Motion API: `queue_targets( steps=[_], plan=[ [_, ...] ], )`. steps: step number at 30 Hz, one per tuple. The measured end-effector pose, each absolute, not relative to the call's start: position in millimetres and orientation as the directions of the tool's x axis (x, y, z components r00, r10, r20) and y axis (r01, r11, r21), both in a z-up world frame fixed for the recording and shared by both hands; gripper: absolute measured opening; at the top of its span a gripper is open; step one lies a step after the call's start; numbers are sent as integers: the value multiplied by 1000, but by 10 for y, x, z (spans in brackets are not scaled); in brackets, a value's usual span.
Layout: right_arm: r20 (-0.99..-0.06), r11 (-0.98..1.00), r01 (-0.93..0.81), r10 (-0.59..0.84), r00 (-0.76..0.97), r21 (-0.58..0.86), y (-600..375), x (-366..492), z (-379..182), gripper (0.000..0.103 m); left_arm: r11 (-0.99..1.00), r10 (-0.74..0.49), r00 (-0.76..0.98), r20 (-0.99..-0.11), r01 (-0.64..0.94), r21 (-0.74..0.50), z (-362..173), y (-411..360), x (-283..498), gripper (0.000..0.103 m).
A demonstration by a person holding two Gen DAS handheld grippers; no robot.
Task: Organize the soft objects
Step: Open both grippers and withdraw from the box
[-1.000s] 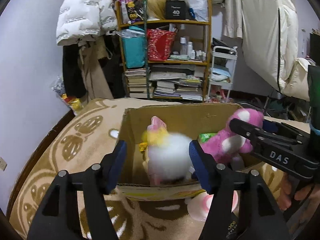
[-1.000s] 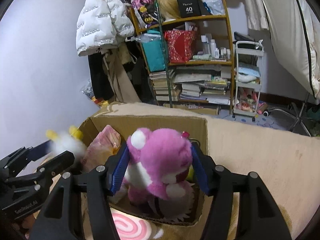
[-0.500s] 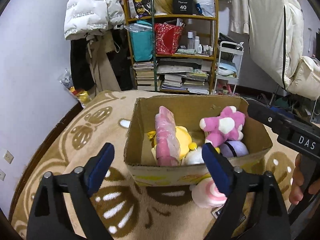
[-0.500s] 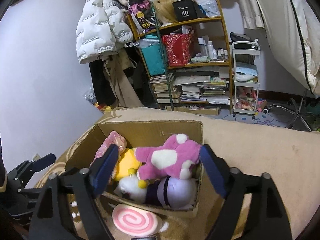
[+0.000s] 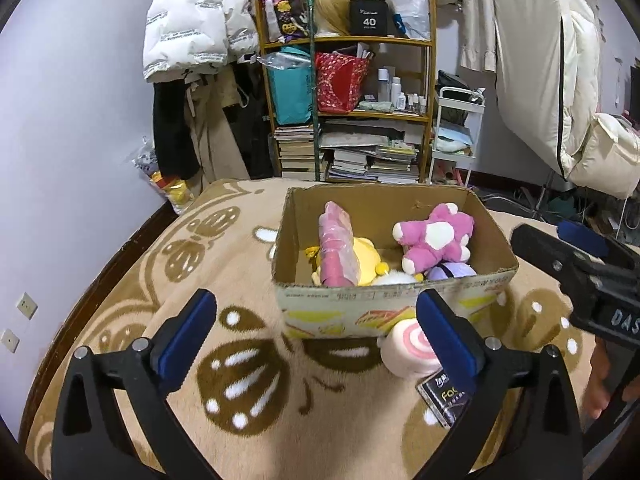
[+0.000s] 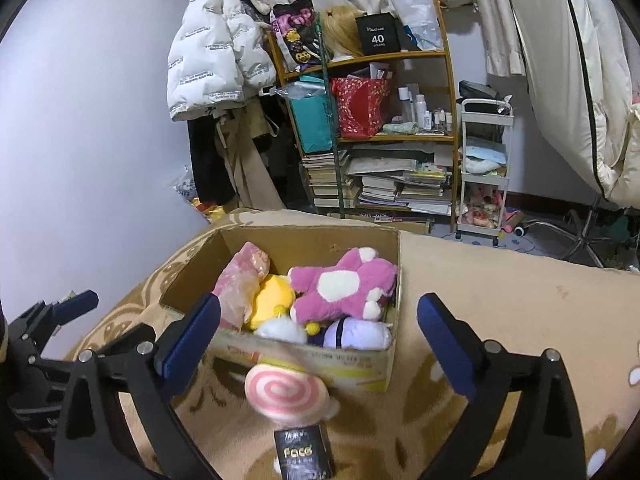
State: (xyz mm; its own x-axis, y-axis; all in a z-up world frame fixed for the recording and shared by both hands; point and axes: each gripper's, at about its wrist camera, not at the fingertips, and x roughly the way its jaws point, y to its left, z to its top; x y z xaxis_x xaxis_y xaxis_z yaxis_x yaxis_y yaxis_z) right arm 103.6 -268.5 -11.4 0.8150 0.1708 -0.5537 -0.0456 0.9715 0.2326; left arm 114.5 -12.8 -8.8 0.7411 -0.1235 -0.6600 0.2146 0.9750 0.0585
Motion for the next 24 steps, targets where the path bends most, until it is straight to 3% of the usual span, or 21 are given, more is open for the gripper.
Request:
queue_targets(
  steps=[24],
  plan=[
    [-657,973,10,149,739,231,-2720,660,-409,103,964,-139,654,-743,260,49,-177,-91,956,99]
  ],
)
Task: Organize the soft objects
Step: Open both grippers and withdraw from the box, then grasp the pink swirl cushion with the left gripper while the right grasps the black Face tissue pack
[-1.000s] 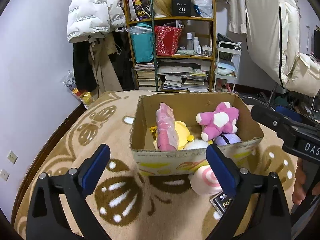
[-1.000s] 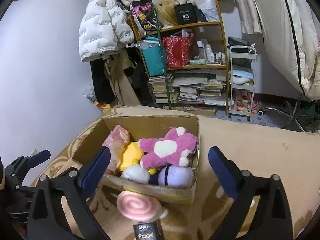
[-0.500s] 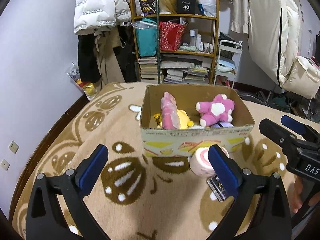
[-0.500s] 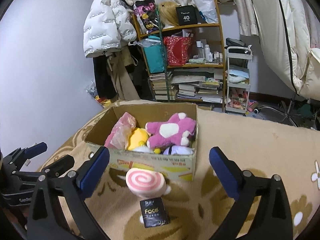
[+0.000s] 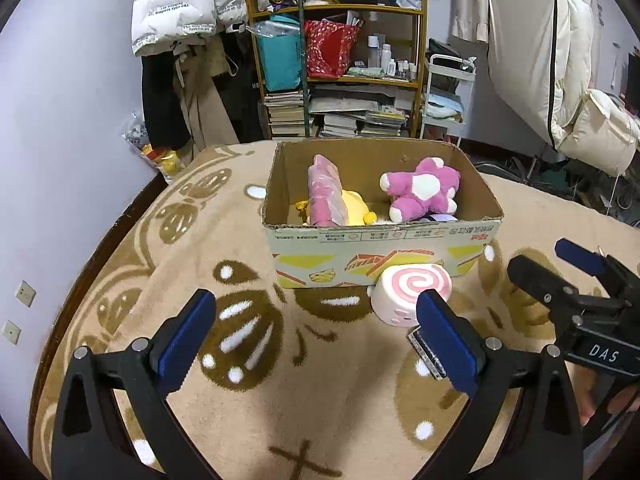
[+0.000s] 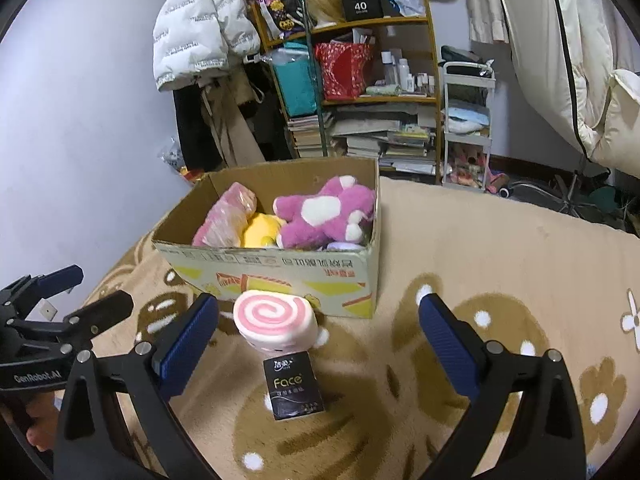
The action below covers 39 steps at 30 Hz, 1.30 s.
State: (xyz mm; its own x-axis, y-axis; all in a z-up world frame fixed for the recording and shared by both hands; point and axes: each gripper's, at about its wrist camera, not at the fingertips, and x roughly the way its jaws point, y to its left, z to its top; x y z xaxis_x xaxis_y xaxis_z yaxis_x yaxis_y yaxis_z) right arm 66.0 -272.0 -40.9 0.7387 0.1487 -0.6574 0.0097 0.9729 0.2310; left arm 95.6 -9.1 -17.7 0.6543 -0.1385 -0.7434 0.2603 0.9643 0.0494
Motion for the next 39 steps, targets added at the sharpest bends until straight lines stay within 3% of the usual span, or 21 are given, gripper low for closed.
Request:
queue_targets(
  steps=[31,39],
  plan=[
    [-787,978,-22,181,590,208,-2543,1013,-1062,100,901,-384,401,-832,360,-243,-821,-401,1666,99],
    [-823,971,-42,223,522,237,-2497,1087,-1272,99,896,-384,322,-865,355,-266,-1078,-515,1792,99]
  ],
)
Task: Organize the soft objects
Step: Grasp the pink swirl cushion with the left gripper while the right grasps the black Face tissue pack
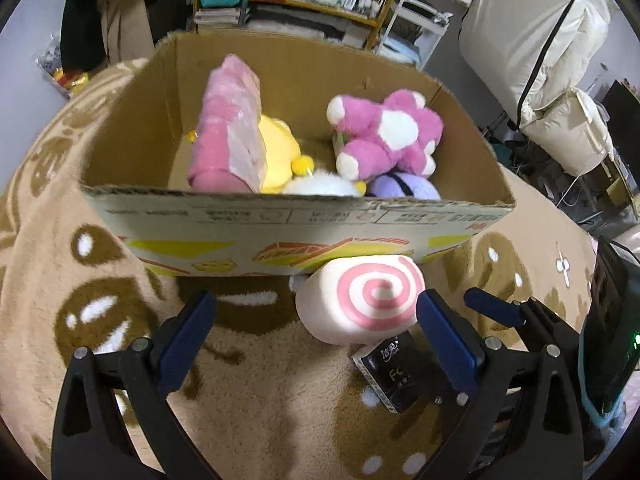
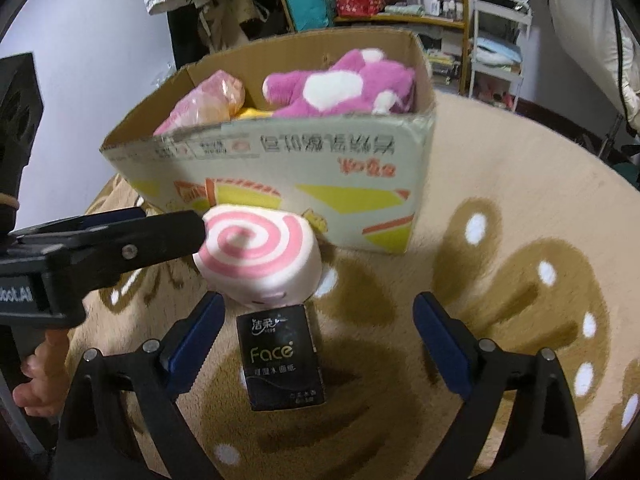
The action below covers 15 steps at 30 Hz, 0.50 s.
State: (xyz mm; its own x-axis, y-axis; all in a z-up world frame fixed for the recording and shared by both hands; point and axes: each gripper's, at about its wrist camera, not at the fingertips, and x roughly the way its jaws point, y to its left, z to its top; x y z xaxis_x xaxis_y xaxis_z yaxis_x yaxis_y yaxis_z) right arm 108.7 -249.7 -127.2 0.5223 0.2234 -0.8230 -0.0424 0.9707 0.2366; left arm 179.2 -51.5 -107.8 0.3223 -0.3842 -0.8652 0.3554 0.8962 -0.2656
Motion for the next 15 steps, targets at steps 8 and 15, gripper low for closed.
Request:
queue_targets(
  steps=[8,15],
  plan=[
    [-843,961,-74,268,466,265,-2385,1122,-1431,92,908,-336,286,-897,351,-229,-1258,-668,1860,98],
    [-871,957,-64,286,401,285,-2356,1172,-1593,69,894,-394,210,-895,313,-320,-1429,-648,1911,78]
  ],
)
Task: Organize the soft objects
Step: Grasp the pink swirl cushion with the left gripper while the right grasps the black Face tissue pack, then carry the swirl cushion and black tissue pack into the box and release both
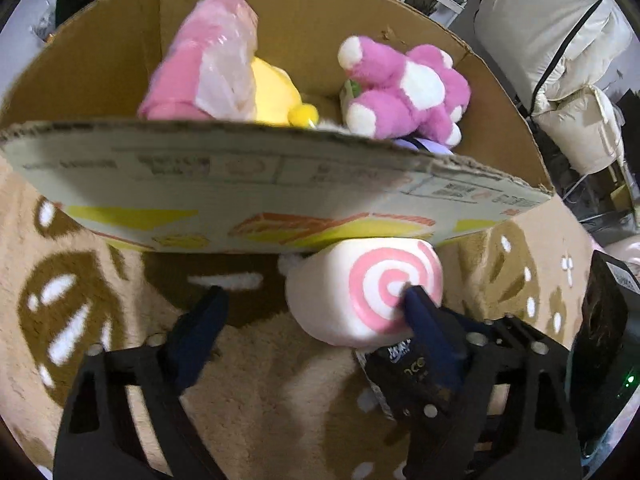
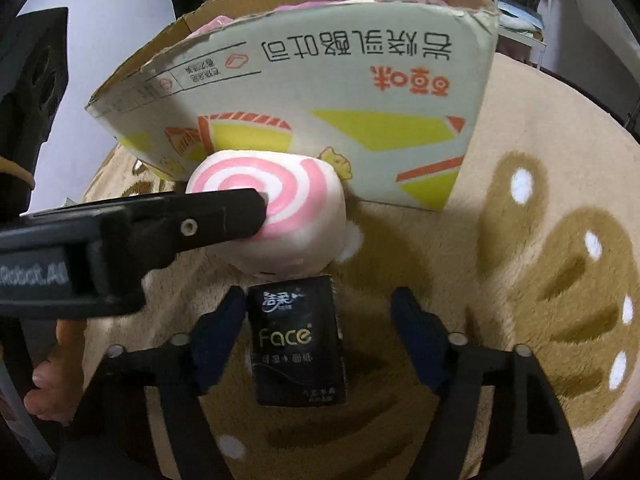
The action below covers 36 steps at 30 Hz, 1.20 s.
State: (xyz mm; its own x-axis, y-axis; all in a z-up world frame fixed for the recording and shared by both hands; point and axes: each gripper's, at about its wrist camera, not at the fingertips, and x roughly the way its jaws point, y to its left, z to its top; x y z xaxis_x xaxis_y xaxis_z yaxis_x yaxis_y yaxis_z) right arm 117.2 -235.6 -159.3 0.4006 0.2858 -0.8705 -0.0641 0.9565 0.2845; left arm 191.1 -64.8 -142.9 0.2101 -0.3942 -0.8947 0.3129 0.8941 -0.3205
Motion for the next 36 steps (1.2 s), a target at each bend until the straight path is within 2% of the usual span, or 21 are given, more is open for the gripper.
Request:
queue_targets(
  steps=[1,2,3,4,6,9,22,31,36],
  plan=[
    [-869,955,-70,292,398,289,-2351,1172,-1591,63,889,-406,205,-891,316,-332,-1441,-642,1907,72],
    [-868,952,-76,303,393,297,-2340,1178,-1591,54,880,-423,196,-884,321,-350,-1443,-654,1906,60],
    [-868,949,-84,314,385,305,-2330,1178,-1595,48,869,-444,183,-877,324,-373,-1449,-668,1900,47],
    [-869,949,-88,313,383,303,-2321,1173,-1594,48,864,-456,173,-873,323,-387,-1453,-674,1873,45],
    [-872,953,-96,302,386,287,-2295,1162,-1583,47,872,-434,197,-879,339,-354,-1427,-718,1836,35],
    [-874,961,-89,274,402,260,-2292,1139,-1553,46,872,-432,206,-878,344,-348,-1406,-738,1813,28],
    [-828,971,-29,219,517,239,-2521,1082,-1260,45,915,-335,380,-862,349,-201,-996,-515,1496,25],
    [-744,967,-30,216,632,255,-2763,920,-807,45,938,-292,598,-747,331,-102,-389,-239,1135,25],
    [-682,963,-44,220,697,266,-2710,870,-562,45,954,-269,687,-675,287,-88,-133,-99,1076,25]
  ],
)
